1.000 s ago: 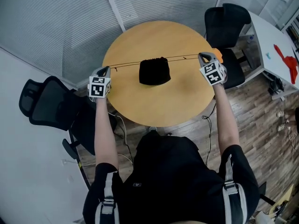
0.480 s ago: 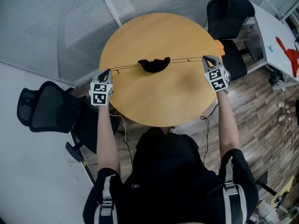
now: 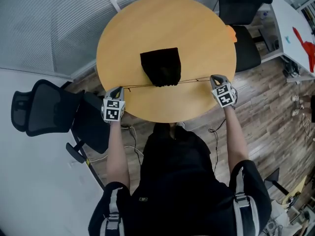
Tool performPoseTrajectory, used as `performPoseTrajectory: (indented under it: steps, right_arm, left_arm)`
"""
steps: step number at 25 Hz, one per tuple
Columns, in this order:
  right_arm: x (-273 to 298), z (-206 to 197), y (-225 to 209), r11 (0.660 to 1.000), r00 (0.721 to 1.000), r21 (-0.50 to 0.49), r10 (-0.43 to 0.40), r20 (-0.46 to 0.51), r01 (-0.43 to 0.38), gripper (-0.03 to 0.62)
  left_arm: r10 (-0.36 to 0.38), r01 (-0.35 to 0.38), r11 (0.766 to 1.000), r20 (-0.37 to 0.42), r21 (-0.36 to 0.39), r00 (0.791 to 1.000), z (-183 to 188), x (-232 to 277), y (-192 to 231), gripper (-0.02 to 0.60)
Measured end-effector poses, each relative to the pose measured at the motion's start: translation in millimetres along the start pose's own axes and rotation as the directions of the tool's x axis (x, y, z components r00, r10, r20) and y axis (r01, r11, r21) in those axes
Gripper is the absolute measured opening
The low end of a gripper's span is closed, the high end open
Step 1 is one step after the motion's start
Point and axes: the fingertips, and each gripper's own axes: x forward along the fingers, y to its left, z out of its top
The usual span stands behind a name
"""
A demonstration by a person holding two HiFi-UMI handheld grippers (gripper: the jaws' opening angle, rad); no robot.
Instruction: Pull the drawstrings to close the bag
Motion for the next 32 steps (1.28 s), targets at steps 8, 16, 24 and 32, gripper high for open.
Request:
performPoseTrajectory:
  steps: [8, 16, 24, 32]
  right_arm:
    - [37.6, -65.3, 46.0, 0.993, 0.983, -0.035, 0.108, -0.15, -0.114, 0.06]
    - [56.9, -93.1, 70.5, 0.983, 0.964, -0.063, 0.158, -0.212, -0.174, 0.061]
    - [38.7, -92.8, 82.8, 0.974, 0.965, -0.01, 0.223, -0.138, -0.227, 0.143]
    - [-17.1, -70.1, 76.2, 0.968, 0.969, 0.057, 0.244, 0.039, -0.246, 0.104]
  left_arm:
    - [-0.042, 0.044, 0.999, -0.11, 0.009, 0.993, -78.9, 33.3, -38.6, 0.015]
    - [-0.103, 0.104, 0.995, -0.178, -0.007, 0.979, -125.1, 60.2, -60.6, 0.015]
    - [-0.195, 0.191, 0.981, -0.108, -0.043, 0.975, -129.0, 45.1, -85.6, 0.017]
    - [-0.121, 0.141, 0.976, 0.12, -0.167, 0.985, -95.3, -23.2, -77.4, 0.018]
